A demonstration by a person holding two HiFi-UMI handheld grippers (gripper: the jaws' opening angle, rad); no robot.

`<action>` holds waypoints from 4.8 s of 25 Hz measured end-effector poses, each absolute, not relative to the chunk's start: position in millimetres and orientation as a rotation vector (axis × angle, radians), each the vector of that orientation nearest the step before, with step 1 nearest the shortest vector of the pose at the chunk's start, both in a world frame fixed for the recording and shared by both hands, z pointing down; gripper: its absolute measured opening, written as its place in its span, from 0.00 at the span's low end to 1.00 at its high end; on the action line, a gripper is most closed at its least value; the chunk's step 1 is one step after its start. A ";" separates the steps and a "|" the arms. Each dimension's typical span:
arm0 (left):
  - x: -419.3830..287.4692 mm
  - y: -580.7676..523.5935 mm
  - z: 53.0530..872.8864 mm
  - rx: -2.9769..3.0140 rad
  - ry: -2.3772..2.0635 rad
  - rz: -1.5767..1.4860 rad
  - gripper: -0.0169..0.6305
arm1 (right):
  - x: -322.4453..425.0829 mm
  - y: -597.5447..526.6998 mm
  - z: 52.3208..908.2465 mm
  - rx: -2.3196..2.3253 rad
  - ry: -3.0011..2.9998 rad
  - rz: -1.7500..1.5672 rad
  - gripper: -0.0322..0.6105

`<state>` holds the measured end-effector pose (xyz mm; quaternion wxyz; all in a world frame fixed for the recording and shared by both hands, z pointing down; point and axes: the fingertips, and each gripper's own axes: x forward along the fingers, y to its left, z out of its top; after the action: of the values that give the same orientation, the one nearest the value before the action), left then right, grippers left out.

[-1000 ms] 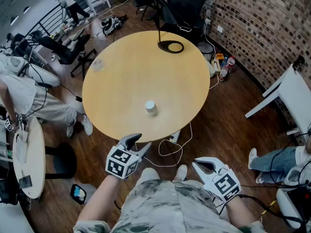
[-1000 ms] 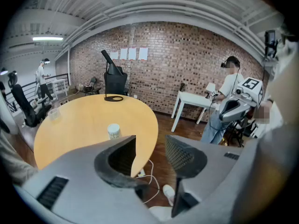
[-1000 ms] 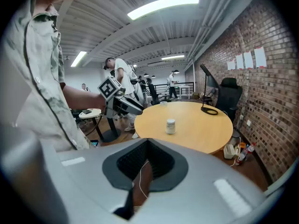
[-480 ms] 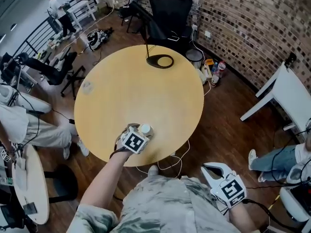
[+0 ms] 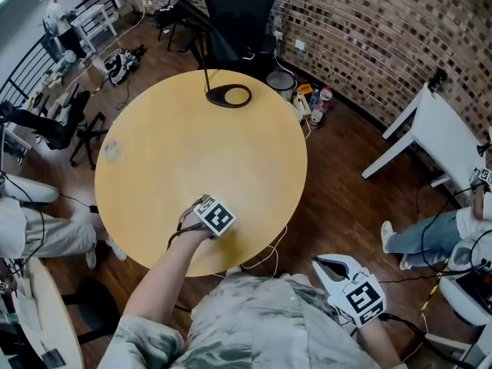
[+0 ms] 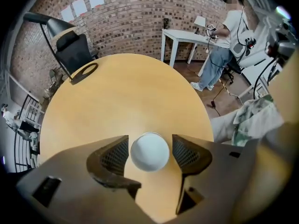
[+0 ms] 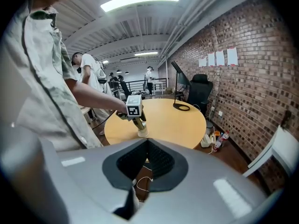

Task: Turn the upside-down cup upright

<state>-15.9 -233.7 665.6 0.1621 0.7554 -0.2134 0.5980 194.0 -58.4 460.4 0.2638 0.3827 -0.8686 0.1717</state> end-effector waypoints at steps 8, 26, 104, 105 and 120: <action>-11.7 -237.5 665.9 2.247 -0.575 1.594 0.45 | 169.5 -70.6 459.2 1.018 -2.311 0.465 0.05; -49.8 -226.7 650.0 2.461 -0.813 0.796 0.44 | 107.1 -85.5 460.4 0.844 -2.304 0.431 0.05; -46.2 -245.8 658.2 2.587 -1.054 0.426 0.48 | 103.5 -64.2 476.2 0.786 -2.173 0.459 0.05; -47.6 -243.2 657.7 2.592 -1.053 0.404 0.48 | 100.6 -64.0 476.2 0.776 -2.169 0.451 0.05; -62.4 -211.9 665.9 2.683 -0.899 0.479 0.49 | 51.6 -58.6 476.2 0.774 -2.135 0.458 0.05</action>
<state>-62.4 -211.9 665.9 0.1356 0.9263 -0.3104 0.1653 51.6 -58.6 476.2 0.4009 0.3062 -0.8442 0.1813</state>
